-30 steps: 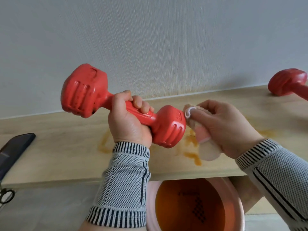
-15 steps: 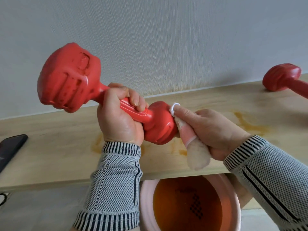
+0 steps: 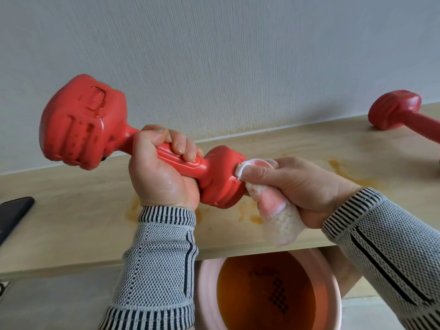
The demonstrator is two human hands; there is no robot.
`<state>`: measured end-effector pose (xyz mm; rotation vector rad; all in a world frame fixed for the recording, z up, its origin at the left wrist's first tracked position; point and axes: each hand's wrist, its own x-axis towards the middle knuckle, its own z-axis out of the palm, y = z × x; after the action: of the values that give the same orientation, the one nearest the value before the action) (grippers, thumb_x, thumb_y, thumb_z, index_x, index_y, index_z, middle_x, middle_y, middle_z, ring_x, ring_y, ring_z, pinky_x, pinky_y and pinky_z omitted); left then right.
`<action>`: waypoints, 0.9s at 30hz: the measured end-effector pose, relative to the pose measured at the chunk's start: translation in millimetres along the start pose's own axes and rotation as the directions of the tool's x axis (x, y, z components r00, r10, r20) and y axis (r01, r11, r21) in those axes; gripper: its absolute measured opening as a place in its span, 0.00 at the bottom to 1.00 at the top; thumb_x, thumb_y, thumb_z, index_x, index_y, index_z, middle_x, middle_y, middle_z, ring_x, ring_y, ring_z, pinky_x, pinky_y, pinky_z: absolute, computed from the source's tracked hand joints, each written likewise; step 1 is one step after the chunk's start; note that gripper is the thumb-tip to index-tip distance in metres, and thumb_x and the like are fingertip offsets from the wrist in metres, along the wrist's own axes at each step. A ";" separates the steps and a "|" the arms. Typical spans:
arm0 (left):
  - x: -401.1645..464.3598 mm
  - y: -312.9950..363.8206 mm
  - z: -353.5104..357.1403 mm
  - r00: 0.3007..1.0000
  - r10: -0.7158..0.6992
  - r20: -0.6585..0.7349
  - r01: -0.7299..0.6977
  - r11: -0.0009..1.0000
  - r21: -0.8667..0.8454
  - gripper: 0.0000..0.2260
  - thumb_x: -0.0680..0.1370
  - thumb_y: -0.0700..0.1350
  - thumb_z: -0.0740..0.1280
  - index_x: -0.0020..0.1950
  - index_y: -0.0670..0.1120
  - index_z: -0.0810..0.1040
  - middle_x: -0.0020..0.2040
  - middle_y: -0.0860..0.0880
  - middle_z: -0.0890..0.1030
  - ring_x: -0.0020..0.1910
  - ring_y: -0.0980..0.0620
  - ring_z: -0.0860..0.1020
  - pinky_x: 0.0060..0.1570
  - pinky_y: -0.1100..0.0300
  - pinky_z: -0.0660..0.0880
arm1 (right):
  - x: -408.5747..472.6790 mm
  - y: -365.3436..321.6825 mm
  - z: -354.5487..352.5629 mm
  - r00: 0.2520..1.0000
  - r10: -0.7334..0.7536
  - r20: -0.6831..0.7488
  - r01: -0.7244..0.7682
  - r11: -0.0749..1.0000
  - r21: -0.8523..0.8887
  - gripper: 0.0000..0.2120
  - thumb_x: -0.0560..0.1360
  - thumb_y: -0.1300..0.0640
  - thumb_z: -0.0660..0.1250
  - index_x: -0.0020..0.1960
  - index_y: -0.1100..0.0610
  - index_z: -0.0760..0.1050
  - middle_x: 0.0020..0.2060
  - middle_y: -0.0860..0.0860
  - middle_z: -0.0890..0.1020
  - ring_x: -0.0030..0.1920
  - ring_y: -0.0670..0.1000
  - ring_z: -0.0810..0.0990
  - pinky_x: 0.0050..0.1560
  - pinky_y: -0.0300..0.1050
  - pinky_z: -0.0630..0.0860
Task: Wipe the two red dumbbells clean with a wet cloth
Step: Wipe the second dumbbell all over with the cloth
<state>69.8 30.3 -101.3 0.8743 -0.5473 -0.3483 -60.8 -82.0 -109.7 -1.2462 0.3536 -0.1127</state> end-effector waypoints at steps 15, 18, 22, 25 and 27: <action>-3.5 -6.3 14.1 0.990 0.026 -0.142 -0.042 0.993 -0.113 0.13 0.73 0.42 0.57 0.28 0.48 0.68 0.24 0.52 0.66 0.23 0.52 0.64 0.31 0.58 0.64 | 7.9 1.9 4.4 0.998 -0.032 -0.056 0.031 0.999 -0.023 0.20 0.67 0.47 0.69 0.44 0.65 0.78 0.30 0.53 0.79 0.28 0.46 0.77 0.28 0.39 0.75; -7.2 -8.4 25.8 0.976 0.019 -0.219 -0.058 0.983 -0.172 0.12 0.75 0.39 0.55 0.32 0.47 0.64 0.25 0.52 0.65 0.23 0.53 0.63 0.30 0.61 0.65 | 13.0 2.8 -0.2 0.992 -0.023 -0.124 0.025 0.999 0.021 0.23 0.75 0.45 0.65 0.48 0.68 0.78 0.32 0.56 0.77 0.29 0.48 0.77 0.28 0.40 0.75; -5.8 -4.5 21.4 0.967 0.005 -0.254 -0.056 0.980 -0.193 0.13 0.76 0.40 0.55 0.31 0.48 0.64 0.25 0.52 0.65 0.23 0.53 0.63 0.30 0.61 0.65 | 4.3 -0.2 -6.3 0.999 -0.036 -0.015 0.036 0.999 -0.007 0.11 0.70 0.53 0.69 0.39 0.62 0.76 0.26 0.51 0.76 0.25 0.46 0.74 0.26 0.38 0.74; -5.6 -5.7 22.3 0.969 -0.001 -0.246 -0.050 0.978 -0.200 0.12 0.76 0.41 0.55 0.32 0.48 0.64 0.25 0.52 0.65 0.23 0.53 0.63 0.30 0.61 0.65 | 6.9 1.5 -0.4 0.996 -0.088 -0.028 0.086 0.995 -0.055 0.16 0.65 0.48 0.70 0.39 0.63 0.78 0.27 0.50 0.79 0.27 0.45 0.77 0.28 0.37 0.74; -6.1 -8.2 24.8 0.971 -0.008 -0.241 -0.040 0.981 -0.191 0.11 0.76 0.40 0.55 0.32 0.48 0.64 0.25 0.52 0.65 0.23 0.53 0.63 0.31 0.60 0.65 | 13.9 5.3 -0.1 0.983 -0.121 -0.136 0.107 0.989 -0.104 0.23 0.65 0.41 0.69 0.40 0.64 0.78 0.28 0.52 0.79 0.28 0.47 0.77 0.30 0.40 0.74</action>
<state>49.8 12.9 -96.9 0.7100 -0.2894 -0.2710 -48.4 -84.2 -117.6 -1.3579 0.4146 -0.2867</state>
